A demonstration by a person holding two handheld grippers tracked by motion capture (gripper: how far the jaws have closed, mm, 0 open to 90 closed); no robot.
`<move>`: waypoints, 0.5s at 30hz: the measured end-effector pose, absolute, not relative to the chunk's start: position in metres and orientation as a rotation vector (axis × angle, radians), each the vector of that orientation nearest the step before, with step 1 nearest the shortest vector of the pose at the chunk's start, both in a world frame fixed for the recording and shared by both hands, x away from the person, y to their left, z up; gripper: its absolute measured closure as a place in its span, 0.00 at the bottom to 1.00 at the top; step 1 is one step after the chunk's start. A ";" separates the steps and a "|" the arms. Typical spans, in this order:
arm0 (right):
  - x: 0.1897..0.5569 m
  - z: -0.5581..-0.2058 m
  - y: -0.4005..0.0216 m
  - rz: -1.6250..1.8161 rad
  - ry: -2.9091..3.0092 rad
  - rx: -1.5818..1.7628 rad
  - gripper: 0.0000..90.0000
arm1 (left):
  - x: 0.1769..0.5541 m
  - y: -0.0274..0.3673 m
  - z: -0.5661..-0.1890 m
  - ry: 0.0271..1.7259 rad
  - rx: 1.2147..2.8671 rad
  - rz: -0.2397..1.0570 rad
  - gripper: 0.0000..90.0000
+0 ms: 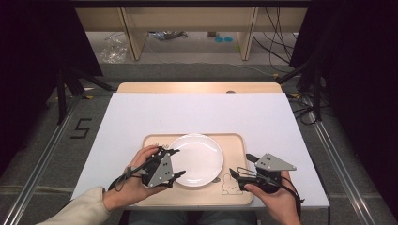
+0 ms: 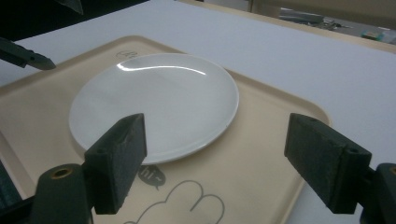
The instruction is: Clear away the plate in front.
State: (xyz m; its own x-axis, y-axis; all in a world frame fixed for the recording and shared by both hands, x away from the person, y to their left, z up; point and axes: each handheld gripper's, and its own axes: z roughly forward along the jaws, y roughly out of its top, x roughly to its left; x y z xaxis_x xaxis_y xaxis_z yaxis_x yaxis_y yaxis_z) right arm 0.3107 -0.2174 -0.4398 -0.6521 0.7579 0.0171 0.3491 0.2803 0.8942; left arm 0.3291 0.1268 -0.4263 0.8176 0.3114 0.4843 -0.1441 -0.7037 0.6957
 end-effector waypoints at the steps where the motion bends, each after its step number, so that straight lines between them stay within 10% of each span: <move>1: 0.311 -0.440 -0.217 1.335 2.142 0.994 0.24 | 0.330 0.129 -0.428 0.143 2.220 0.754 0.31; 15: 0.311 -0.440 -0.218 1.333 2.145 0.992 0.24 | 0.346 0.148 -0.440 0.259 2.219 0.677 0.28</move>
State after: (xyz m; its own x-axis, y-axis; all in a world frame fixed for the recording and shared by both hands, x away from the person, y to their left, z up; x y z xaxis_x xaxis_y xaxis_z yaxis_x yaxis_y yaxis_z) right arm 0.3107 -0.2178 -0.4397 -0.6544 0.7560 0.0148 0.3482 0.2840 0.8934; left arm 0.3465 0.1478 -0.4396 0.8368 0.3882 0.3862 -0.0307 -0.6710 0.7409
